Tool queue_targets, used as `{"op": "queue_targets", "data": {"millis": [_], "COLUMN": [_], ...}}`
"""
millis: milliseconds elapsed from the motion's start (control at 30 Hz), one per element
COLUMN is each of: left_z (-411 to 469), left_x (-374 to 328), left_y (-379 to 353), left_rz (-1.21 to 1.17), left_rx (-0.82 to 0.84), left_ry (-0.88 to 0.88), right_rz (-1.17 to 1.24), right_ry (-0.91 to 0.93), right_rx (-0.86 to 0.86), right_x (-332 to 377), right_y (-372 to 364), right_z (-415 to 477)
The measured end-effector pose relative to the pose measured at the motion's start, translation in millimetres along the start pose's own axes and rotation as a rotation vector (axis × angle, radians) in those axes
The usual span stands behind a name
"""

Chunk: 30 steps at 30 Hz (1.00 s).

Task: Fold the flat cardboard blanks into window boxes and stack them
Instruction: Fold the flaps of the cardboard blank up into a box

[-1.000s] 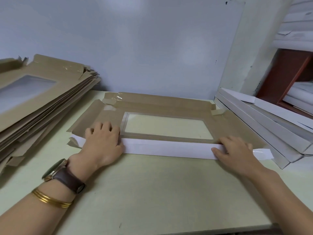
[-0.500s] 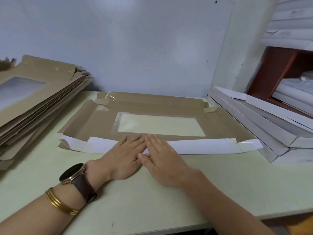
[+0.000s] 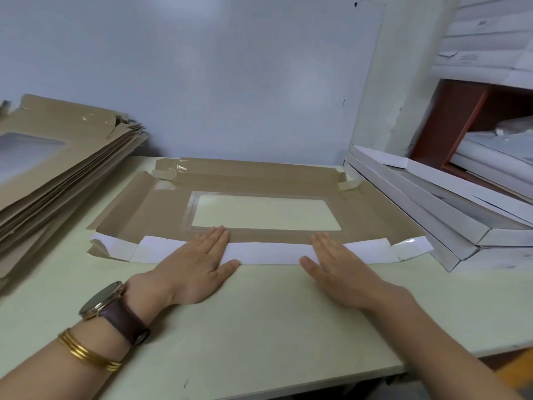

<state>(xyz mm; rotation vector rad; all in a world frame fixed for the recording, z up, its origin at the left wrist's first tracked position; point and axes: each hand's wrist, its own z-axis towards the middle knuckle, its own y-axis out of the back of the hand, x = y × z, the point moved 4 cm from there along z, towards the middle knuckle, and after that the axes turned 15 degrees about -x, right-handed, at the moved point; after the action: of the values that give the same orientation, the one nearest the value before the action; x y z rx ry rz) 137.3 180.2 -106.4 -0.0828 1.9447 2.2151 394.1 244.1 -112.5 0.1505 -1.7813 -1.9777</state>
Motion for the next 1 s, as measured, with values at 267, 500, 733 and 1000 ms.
{"op": "queue_targets", "data": {"millis": [267,500,733,1000], "left_z": [-6,-9,-9,-9], "left_x": [27,59,66,68], "left_y": [6,12,12,11], "left_rz": [0.013,0.081,0.104,0.093], "left_rx": [0.020,0.055,0.071,0.042], "left_ry": [0.131,0.263,0.303,0.301], "right_rz": [-0.042,-0.052,-0.028,-0.054], "right_ry": [-0.125,-0.181,-0.193,-0.174], "right_rx": [-0.029,-0.026,-0.040,-0.056], "right_x": [-64,-81,-87,-88], "right_y": [23,31,31,30], "right_z": [-15,-18,-19,-19]}}
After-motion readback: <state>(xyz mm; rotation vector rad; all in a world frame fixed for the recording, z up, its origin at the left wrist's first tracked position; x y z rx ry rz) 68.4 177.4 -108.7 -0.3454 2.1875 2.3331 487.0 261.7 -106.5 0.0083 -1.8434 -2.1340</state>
